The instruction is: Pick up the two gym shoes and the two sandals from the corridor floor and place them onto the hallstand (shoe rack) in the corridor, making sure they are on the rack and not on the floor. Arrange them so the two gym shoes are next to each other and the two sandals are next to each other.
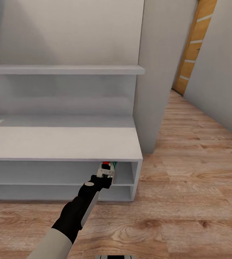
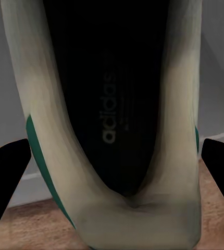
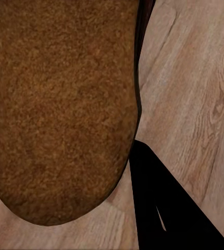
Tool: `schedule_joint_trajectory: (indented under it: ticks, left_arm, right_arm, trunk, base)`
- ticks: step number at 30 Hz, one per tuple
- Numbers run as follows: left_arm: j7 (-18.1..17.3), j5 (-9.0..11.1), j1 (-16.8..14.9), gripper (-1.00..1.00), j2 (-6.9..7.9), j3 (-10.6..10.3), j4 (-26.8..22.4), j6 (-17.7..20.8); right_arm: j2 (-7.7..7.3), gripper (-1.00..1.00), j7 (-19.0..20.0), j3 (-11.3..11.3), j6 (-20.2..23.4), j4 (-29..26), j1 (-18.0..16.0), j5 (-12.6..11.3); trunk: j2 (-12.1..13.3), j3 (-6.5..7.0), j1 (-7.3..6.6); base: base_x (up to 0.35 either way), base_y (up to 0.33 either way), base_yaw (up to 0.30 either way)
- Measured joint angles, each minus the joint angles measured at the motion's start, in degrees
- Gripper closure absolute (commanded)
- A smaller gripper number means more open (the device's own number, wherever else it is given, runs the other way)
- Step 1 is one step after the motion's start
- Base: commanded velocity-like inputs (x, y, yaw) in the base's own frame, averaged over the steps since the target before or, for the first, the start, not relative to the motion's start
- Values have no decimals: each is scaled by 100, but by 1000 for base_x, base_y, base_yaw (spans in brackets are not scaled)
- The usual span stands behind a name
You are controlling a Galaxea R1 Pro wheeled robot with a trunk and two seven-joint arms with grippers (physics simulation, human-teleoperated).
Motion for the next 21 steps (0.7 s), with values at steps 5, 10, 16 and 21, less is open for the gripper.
schedule_joint_trajectory:
  ticks: [5,10,16,21]
  left_arm:
    - [-3,3,0,100,0,0,4,0]
    - [-3,7,0,100,0,4,5,0]
    - [2,6,0,100,0,6,3,0]
    - [4,7,0,100,0,7,4,0]
  right_arm:
    - [1,100,0,0,0,0,0,-1]
    - [2,100,0,0,0,1,0,-1]
    - [3,100,0,0,0,0,0,-1]
    - [2,100,0,0,0,0,0,-1]
  trunk:
    - [0,0,0]
    - [0,0,-2]
    - [0,0,0]
    - [0,0,1]
  base:
    - [23,-7,0]
    - [210,-1,0]
    - [84,0,0]
    - [9,0,0]
